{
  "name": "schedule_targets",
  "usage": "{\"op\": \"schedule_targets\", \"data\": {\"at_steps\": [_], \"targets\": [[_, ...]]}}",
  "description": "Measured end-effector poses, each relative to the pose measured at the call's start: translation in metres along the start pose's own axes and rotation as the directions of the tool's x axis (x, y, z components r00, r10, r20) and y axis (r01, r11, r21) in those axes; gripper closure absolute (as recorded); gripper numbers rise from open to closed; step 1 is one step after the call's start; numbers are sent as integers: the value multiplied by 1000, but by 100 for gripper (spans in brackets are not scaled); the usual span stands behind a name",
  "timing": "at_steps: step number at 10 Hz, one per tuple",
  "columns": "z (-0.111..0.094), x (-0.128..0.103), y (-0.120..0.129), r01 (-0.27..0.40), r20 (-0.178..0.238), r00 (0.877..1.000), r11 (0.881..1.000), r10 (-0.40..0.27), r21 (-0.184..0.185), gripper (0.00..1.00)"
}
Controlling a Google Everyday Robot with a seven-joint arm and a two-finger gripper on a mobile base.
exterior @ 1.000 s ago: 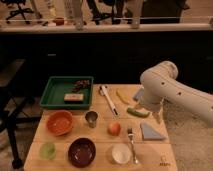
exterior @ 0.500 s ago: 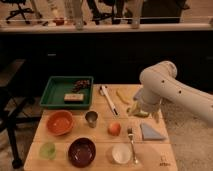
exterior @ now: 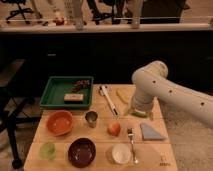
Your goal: Place apple in plastic cup
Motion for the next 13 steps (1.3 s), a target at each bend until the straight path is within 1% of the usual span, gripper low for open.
{"op": "schedule_targets", "data": {"at_steps": [1,2,4,6,7,10,13], "targets": [[5,3,-15,24,-3,1000,1000,-24,-3,20],[13,9,-38,65,-8,998,998,-65,-6,20],[22,13,-53,104,3,995,994,-104,-14,20],[32,16,-68,139,19,990,990,-139,-5,20],[38,18,-70,141,27,990,990,-141,2,20],[64,14,-71,128,77,988,991,-131,39,20],[90,0,-67,111,133,984,993,-116,46,20]]}}
